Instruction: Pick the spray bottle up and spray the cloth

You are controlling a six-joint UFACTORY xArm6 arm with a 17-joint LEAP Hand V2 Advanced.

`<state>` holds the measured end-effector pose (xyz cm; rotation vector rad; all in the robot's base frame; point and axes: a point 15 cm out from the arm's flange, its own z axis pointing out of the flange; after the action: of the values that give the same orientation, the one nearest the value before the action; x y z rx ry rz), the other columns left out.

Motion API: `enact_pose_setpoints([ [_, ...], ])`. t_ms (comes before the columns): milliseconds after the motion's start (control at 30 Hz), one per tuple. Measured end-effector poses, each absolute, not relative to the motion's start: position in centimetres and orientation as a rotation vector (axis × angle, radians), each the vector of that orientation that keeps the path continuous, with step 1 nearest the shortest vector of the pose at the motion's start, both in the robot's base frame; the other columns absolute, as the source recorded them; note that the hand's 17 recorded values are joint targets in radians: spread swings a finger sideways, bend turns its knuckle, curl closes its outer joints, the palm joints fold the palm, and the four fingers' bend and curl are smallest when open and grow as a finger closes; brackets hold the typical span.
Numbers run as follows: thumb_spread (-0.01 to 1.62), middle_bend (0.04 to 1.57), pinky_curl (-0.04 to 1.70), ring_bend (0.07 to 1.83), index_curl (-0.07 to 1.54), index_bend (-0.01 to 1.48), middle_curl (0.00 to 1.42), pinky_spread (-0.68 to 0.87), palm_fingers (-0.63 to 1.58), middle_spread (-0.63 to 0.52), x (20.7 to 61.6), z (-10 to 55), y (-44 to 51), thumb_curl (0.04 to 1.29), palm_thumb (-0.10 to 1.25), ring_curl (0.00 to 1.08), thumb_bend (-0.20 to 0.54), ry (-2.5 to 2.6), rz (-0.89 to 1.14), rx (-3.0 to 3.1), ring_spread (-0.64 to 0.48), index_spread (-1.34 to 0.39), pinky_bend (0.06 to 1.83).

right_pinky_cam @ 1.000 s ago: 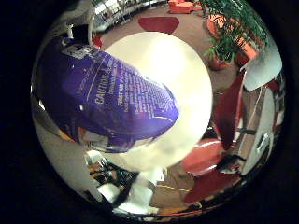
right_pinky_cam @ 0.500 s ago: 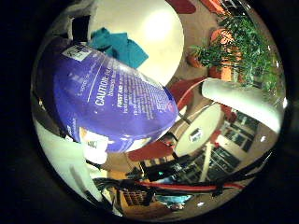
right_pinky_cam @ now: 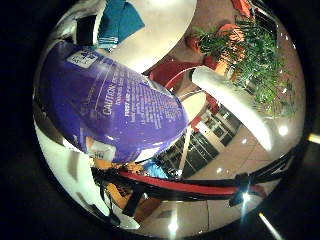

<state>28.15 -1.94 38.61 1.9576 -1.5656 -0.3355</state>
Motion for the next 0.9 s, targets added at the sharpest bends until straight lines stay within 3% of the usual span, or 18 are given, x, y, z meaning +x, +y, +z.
enact_pose_setpoints([
  [533,1.05,1.37,1.28,1.45,0.67,1.18,0.61,-0.22,1.2,-0.1,28.5,35.1,-0.7,0.73,0.95,0.57,-0.014,-1.512,-0.366,1.942,-0.16,-0.18,1.0],
  [900,1.04,1.36,1.29,1.45,0.67,1.17,0.61,-0.22,1.21,-0.09,29.3,43.3,8.2,0.74,1.01,0.56,-0.012,-1.645,-0.487,2.383,-0.15,-0.18,0.99],
])
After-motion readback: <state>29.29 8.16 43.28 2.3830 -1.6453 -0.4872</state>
